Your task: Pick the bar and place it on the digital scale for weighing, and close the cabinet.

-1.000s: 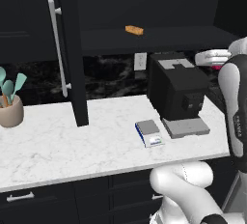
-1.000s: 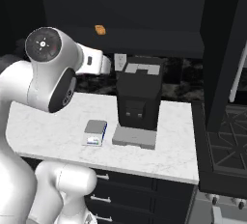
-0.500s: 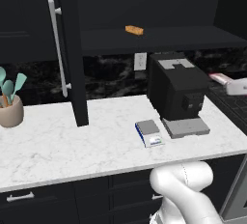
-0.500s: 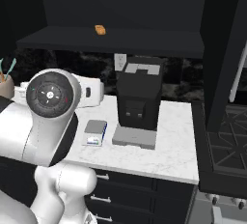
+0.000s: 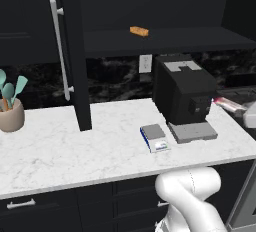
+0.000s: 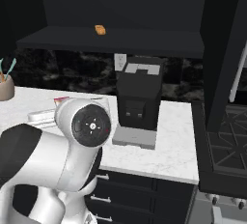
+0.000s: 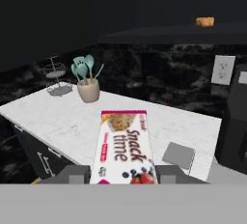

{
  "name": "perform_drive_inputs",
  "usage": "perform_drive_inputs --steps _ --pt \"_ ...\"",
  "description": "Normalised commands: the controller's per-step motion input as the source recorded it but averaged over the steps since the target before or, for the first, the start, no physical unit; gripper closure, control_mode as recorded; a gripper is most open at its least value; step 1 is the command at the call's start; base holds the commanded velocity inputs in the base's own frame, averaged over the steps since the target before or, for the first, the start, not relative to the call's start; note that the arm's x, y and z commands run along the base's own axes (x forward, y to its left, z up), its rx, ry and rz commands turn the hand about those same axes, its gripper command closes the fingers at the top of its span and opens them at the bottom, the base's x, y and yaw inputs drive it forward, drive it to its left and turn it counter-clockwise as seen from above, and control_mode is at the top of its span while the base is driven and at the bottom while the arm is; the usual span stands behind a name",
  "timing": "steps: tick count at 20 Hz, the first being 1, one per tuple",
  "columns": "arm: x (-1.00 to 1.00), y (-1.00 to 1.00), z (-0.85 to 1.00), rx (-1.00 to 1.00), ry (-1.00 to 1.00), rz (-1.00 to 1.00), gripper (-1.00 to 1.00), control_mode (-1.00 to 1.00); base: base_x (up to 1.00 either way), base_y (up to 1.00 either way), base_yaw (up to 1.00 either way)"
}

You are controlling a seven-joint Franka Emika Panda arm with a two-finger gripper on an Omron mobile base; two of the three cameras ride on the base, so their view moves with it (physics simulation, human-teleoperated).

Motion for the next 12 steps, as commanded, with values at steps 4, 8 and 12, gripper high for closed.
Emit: perform_drive_inputs --steps 4,8,12 --pt "0.13 0.06 -0.54 0.0 -0.07 0.18 1.0 -1.0 0.0 0.0 0.0" --pt "0.2 0.18 -0.49 0.0 -0.14 0.09 1.0 -1.0 0.0 0.0 0.0" --pt "0.22 0.34 -0.41 0.0 -0.09 0.0 1.0 -1.0 0.0 0.0 0.0"
